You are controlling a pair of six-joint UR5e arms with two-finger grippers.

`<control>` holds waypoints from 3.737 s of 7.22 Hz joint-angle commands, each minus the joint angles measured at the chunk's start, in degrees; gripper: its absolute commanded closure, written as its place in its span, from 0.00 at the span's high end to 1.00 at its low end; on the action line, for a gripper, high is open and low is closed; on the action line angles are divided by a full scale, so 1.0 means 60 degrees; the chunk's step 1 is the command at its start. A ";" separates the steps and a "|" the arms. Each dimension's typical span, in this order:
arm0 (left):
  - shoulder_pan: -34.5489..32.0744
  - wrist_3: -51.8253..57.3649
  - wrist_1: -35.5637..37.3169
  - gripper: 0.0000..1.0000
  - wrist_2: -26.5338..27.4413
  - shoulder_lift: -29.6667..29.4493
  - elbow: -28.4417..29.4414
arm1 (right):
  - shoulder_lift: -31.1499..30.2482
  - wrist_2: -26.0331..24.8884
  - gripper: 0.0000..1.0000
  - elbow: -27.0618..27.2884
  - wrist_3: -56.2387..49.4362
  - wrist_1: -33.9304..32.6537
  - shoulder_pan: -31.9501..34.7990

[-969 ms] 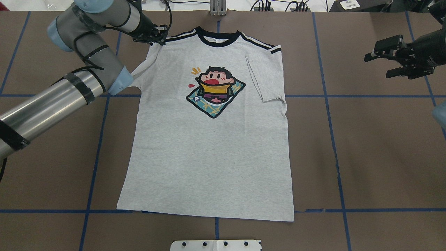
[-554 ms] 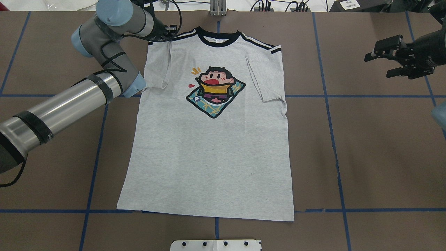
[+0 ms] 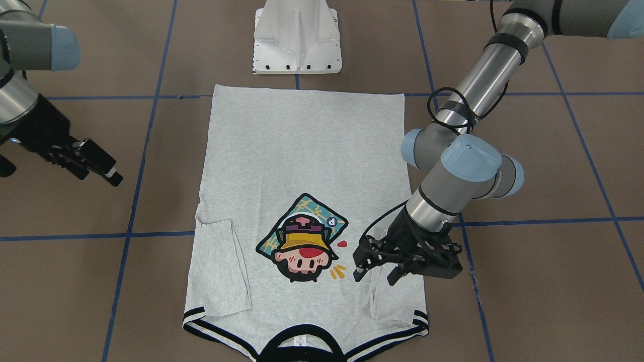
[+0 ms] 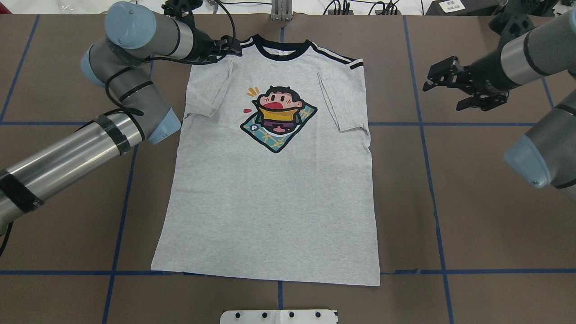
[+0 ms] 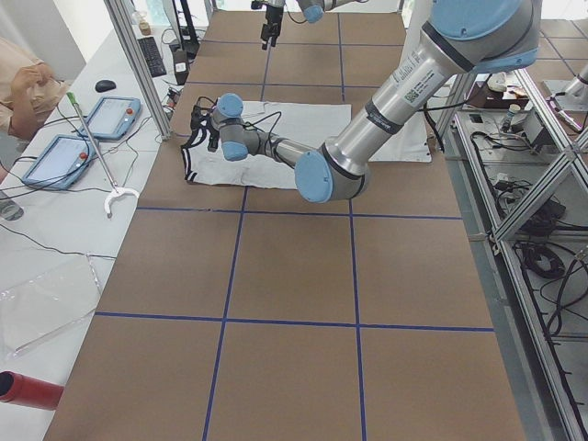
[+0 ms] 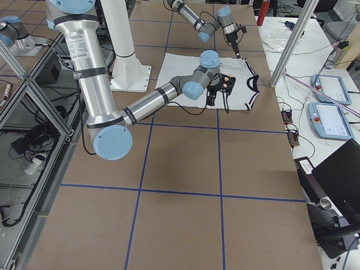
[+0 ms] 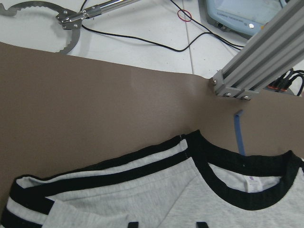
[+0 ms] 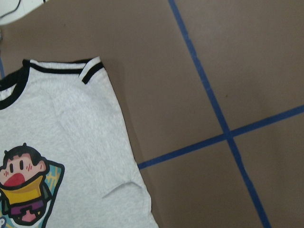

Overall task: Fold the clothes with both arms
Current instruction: 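Lower both grippers along the shirt sides toward the hem, then move the right gripper to the hem corner while the left gripper follows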

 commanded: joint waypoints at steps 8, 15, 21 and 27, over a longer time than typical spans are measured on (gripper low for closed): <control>0.0574 -0.1635 0.0931 0.95 -0.1860 0.4120 -0.6001 | -0.0386 -0.6724 0.98 0.2402 0.8680 -0.3440 -0.8760; 0.0706 -0.1649 0.0931 0.95 -0.1757 0.4091 -0.6074 | -0.0811 -0.6666 0.98 0.1799 0.8888 -0.3396 -0.8793; 0.0706 -0.1576 0.0902 0.95 -0.1757 0.4296 -0.6060 | -0.0723 -0.6638 0.00 0.1755 0.9109 -0.3396 -0.8589; 0.2455 -0.2820 0.1048 0.92 -0.0217 0.6732 -0.7666 | -0.0738 -0.5701 0.00 0.2459 0.8962 -0.3425 -0.8075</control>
